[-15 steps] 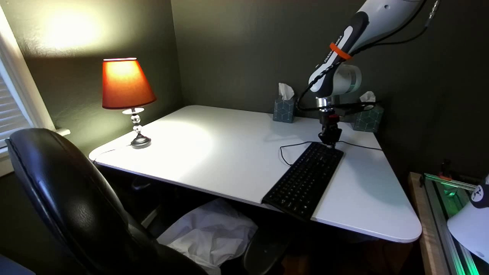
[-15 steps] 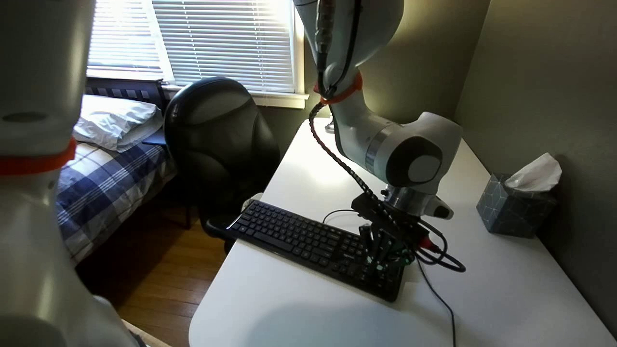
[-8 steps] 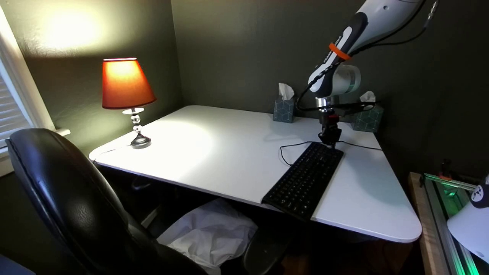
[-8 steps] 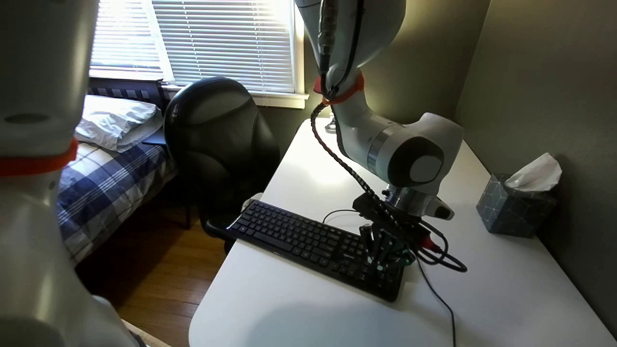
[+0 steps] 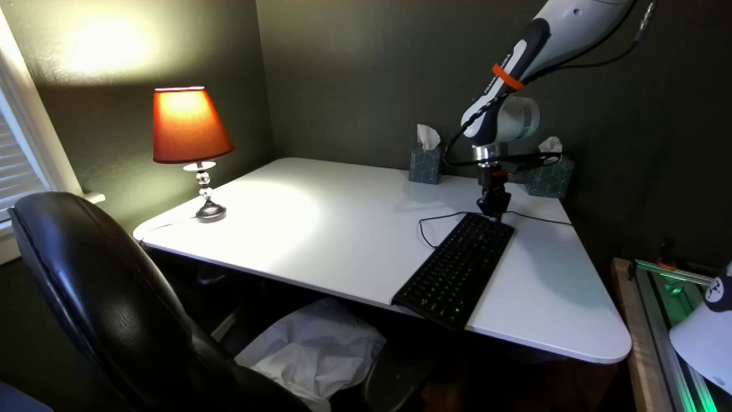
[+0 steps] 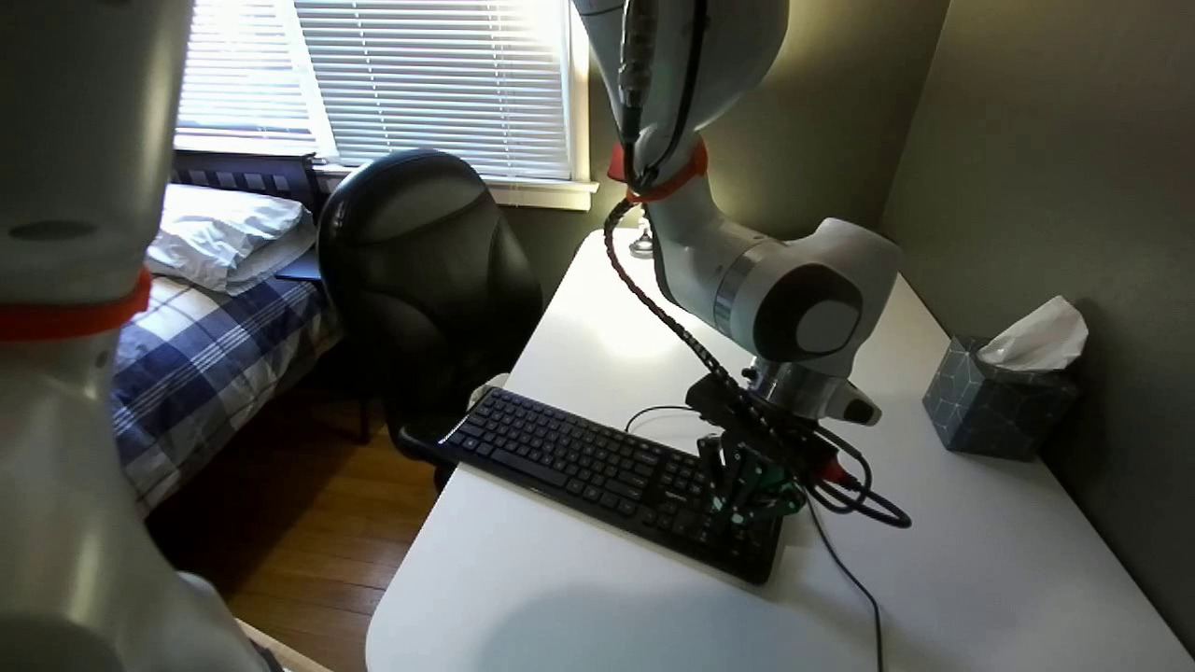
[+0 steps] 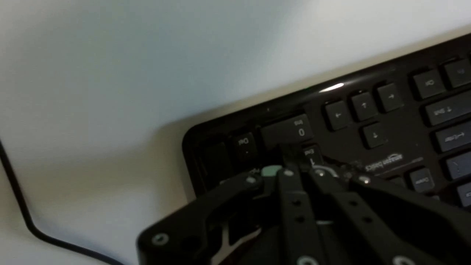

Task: Press a button on the keyboard

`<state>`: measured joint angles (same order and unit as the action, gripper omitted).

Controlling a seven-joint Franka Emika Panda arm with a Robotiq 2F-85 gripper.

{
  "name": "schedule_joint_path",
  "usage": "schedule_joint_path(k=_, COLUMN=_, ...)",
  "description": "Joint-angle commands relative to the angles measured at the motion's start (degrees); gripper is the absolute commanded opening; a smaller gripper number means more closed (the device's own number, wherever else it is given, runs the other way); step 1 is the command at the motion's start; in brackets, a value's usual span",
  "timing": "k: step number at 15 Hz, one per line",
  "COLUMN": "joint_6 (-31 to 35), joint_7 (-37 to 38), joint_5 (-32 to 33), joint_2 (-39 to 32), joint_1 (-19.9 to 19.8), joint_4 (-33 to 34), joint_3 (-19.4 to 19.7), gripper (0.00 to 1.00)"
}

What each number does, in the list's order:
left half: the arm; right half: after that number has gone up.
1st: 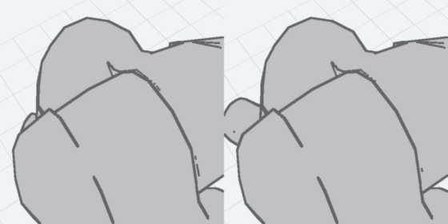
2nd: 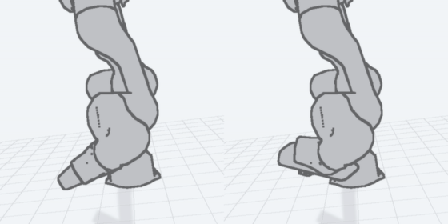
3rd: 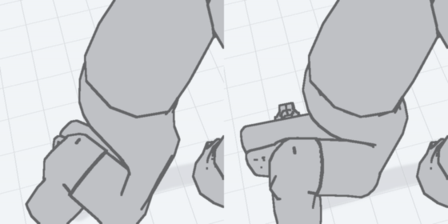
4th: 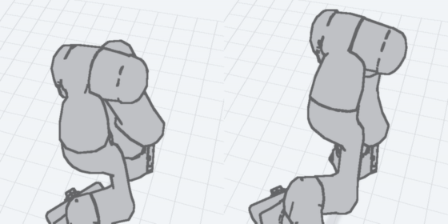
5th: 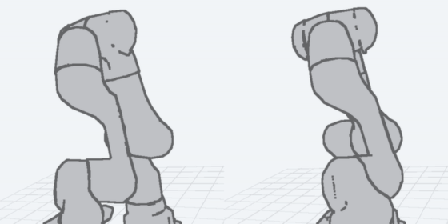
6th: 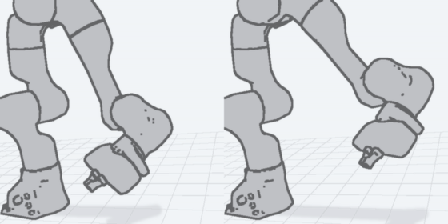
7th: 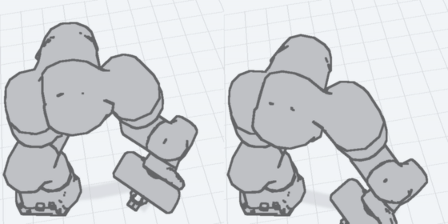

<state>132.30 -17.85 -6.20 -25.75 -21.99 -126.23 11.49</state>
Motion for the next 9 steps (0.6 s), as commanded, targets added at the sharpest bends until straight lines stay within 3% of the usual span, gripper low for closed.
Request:
schedule_joint_path(k=1, joint_6=-1.1, joint_7=-2.1, joint_5=-0.8, joint_2=1.1, joint_1=-1.1, joint_4=-0.5, joint_3=-0.6, gripper=0.0)
schedule_joint_path(k=9, joint_6=-0.6, joint_7=-3.9, joint_5=-0.7, joint_2=3.8, joint_1=-1.7, joint_4=-2.1, joint_3=-0.3, gripper=0.0)
